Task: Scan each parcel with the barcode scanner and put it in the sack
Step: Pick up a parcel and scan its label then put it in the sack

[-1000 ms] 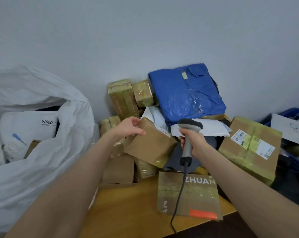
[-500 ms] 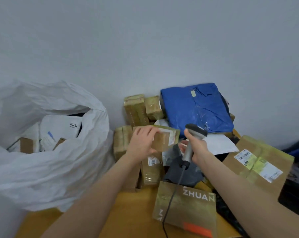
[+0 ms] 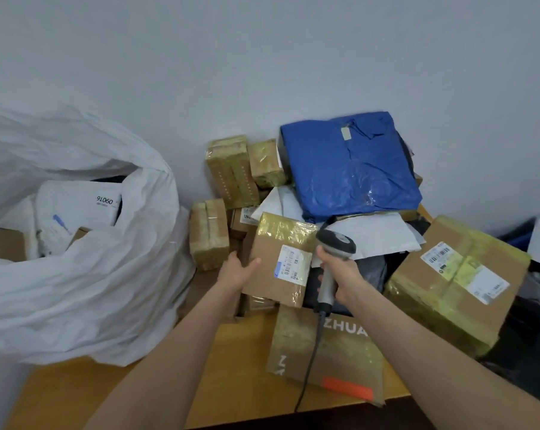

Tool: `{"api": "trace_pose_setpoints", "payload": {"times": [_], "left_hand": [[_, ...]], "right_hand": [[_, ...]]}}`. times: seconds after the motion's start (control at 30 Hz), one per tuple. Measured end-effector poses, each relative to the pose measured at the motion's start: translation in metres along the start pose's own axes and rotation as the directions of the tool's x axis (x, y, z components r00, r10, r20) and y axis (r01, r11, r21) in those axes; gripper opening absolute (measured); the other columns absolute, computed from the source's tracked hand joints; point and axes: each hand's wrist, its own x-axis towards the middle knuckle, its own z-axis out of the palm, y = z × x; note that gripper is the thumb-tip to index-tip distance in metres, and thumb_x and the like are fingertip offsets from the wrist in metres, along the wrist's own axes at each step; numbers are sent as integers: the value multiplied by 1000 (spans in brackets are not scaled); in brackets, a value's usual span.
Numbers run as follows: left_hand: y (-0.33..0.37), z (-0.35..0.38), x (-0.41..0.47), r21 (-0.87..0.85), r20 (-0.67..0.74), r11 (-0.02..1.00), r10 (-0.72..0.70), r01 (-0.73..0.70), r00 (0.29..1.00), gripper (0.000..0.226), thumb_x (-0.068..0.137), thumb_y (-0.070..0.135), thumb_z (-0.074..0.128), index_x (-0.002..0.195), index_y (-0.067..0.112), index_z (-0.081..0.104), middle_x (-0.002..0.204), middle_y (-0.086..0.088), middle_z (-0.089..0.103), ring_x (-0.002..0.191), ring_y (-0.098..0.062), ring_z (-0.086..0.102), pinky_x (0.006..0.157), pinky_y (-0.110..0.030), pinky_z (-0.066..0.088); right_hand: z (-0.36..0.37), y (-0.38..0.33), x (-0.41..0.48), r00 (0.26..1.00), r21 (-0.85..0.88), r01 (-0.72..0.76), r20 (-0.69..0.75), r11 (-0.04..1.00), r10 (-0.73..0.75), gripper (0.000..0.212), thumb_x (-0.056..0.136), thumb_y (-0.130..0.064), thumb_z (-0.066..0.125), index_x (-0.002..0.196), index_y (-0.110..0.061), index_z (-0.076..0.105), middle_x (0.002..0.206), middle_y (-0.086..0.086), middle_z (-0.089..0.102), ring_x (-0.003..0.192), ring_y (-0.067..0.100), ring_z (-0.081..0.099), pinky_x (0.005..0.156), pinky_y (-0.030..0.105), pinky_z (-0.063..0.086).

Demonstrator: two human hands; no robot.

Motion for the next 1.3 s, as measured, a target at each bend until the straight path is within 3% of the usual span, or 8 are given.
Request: {"api": "trace_pose_setpoints", "payload": {"times": [0.17, 0.3, 0.47, 0.57, 0.77, 0.93, 1.13, 1.3], "left_hand": [[-26, 11, -2, -287, 283, 939, -103, 187, 954, 82, 85, 54, 64, 149, 16, 29, 143, -3, 46, 128, -25, 46, 100, -40, 40], [-24, 0, 1, -373, 281, 911, -70, 176, 957, 67, 85, 49, 66, 140, 23, 41, 121, 6, 57, 98, -9, 57, 80, -27, 45], [-10, -9, -1, -561, 206, 825, 67, 62, 976, 63, 78, 16, 78, 131, 29, 46, 125, -4, 55, 103, -21, 63, 79, -38, 57], [8, -33, 1, -555, 124, 832, 91, -7, 988, 65, 78, 12, 77, 135, 19, 45, 128, -4, 54, 105, -20, 62, 77, -36, 57], [45, -100, -3, -477, 266, 879, 165, -19, 950, 55, 84, 10, 71, 133, 16, 48, 116, -6, 63, 94, -21, 64, 68, -37, 56], [61, -95, -18, -706, 77, 706, 147, -51, 986, 56, 81, 9, 73, 131, -3, 52, 103, -10, 70, 86, -20, 68, 71, -28, 55], [50, -84, -34, -630, 298, 774, 161, 67, 941, 67, 78, 12, 75, 136, 31, 45, 110, -4, 68, 90, -24, 70, 61, -40, 57], [43, -82, -27, -598, 134, 799, 168, -56, 977, 83, 79, 14, 77, 148, 28, 35, 130, 0, 60, 109, -26, 62, 90, -53, 52]], "right_hand": [[7, 15, 7, 1000, 15, -21, 17, 1000, 20, 58, 81, -33, 79, 126, -5, 55, 114, 14, 67, 105, 33, 64, 96, 52, 51], [13, 14, 6, 1000, 18, 12, 20, 1000, -13, 53, 83, -31, 77, 126, -8, 56, 117, 13, 67, 109, 34, 63, 98, 54, 49], [14, 4, -2, 999, 37, 35, 30, 999, -36, 45, 84, -29, 77, 118, -6, 59, 108, 12, 68, 98, 29, 66, 86, 46, 56], [8, -4, -7, 993, 80, 119, -25, 990, -118, 41, 83, -25, 77, 117, -7, 60, 99, 7, 67, 90, 23, 64, 74, 38, 56], [-13, -34, -21, 982, 185, 187, 0, 965, -191, 26, 83, -15, 76, 106, -9, 64, 97, 8, 66, 87, 25, 64, 79, 42, 54], [-8, -38, -33, 981, 259, 185, 6, 948, -193, 18, 84, -5, 73, 99, -9, 64, 95, 11, 69, 85, 26, 68, 69, 35, 54], [-10, -34, -38, 982, 286, 187, -40, 940, -183, 10, 83, -4, 74, 86, -7, 64, 87, 10, 66, 72, 20, 64, 59, 27, 55], [-8, -18, -58, 937, 50, 331, -135, 942, -322, 31, 83, -22, 77, 105, -9, 60, 97, 6, 64, 84, 18, 62, 67, 32, 54]]}}
